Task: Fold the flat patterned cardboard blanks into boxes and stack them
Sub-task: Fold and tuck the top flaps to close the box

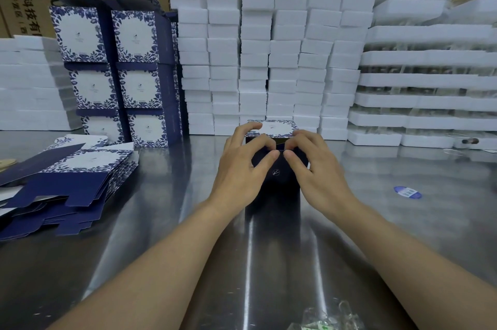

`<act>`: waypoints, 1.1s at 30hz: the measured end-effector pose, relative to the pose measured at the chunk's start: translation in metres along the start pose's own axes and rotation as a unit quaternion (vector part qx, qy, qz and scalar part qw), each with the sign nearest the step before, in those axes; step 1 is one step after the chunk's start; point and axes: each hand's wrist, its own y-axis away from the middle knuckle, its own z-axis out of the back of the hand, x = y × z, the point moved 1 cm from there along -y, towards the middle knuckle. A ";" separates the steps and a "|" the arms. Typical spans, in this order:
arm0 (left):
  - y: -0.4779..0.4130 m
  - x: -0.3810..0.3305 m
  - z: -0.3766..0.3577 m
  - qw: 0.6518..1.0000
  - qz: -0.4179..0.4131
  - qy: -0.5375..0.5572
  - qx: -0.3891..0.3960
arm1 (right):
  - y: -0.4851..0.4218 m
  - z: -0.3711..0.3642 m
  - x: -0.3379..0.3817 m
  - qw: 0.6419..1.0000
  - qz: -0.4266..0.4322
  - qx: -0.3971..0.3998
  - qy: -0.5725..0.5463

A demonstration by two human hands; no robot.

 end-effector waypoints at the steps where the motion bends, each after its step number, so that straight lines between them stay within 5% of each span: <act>1: 0.000 0.000 0.000 1.000 -0.002 -0.003 0.001 | 0.000 0.000 0.000 1.000 -0.002 0.001 -0.003; 33: -0.005 0.015 0.017 0.998 -0.002 -0.032 -0.058 | -0.003 0.003 -0.016 0.996 -0.050 -0.042 -0.055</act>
